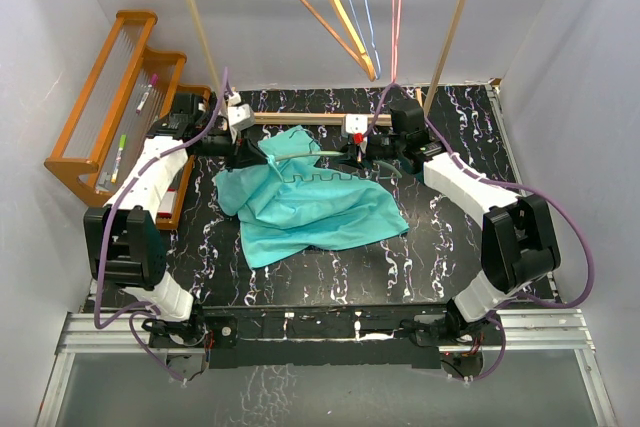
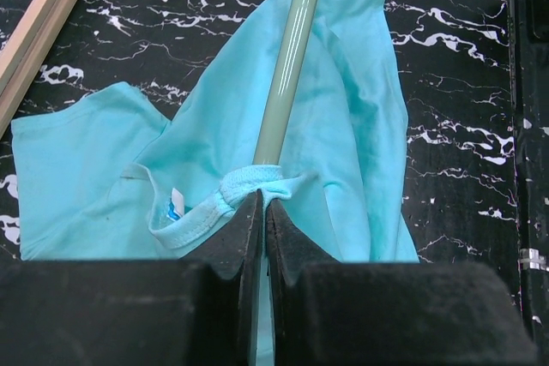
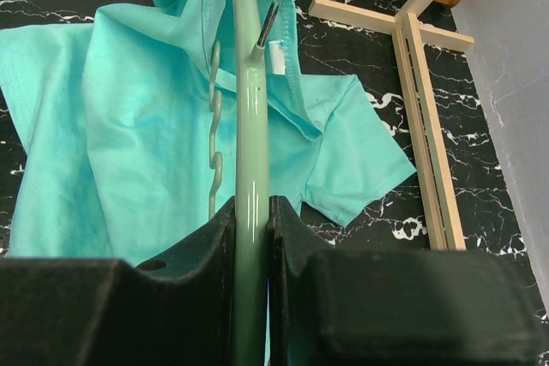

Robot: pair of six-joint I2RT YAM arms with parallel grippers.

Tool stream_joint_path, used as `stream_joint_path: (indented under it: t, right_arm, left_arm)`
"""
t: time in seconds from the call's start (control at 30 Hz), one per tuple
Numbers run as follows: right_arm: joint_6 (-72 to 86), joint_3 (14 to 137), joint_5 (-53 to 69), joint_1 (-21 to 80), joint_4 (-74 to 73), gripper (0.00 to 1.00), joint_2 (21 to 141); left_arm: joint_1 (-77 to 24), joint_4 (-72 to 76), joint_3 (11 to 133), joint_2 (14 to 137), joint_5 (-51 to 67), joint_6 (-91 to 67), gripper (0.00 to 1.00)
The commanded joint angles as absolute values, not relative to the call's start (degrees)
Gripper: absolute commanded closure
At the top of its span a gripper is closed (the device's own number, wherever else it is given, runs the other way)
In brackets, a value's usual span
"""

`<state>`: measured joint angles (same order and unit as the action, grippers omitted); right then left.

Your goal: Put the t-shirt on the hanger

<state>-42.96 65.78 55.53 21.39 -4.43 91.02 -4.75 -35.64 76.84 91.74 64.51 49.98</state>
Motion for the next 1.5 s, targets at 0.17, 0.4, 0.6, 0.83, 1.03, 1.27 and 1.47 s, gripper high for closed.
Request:
stream_joint_path:
  t: [0.17, 0.4, 0.6, 0.83, 1.03, 1.27, 1.47]
  right_arm:
    - [-41.79, 66.32, 57.52, 22.32, 0.08, 0.92, 90.77]
    - [-41.07, 65.83, 57.56, 22.58, 1.03, 0.92, 90.56]
    - [-40.09, 65.62, 57.54, 22.68, 2.35, 0.92, 90.56]
    - [-39.78, 65.4, 57.16, 22.94, 2.8, 0.92, 90.5]
    - [-37.38, 64.15, 56.17, 22.9, 6.27, 0.92, 90.16]
    - [-33.22, 60.71, 51.75, 22.94, 12.87, 0.92, 89.6]
    - [-31.28, 57.52, 47.42, 22.93, 18.22, 0.92, 88.55]
  left_arm:
    - [-9.35, -27.97, 79.33, 92.48, 67.51, 43.96, 1.0]
    - [-11.16, -21.91, 79.85, 92.68, 67.91, 37.87, 1.0]
    - [-12.78, -19.3, 80.41, 92.97, 67.83, 35.15, 1.0]
    - [-14.56, -14.52, 81.4, 93.57, 68.2, 29.75, 1.0]
    - [-15.23, -12.45, 82.96, 94.17, 68.43, 26.72, 1.0]
    - [-15.18, -12.1, 85.53, 93.44, 67.12, 25.59, 1.0]
    - [-14.05, -15.77, 86.06, 91.95, 66.18, 29.08, 1.0]
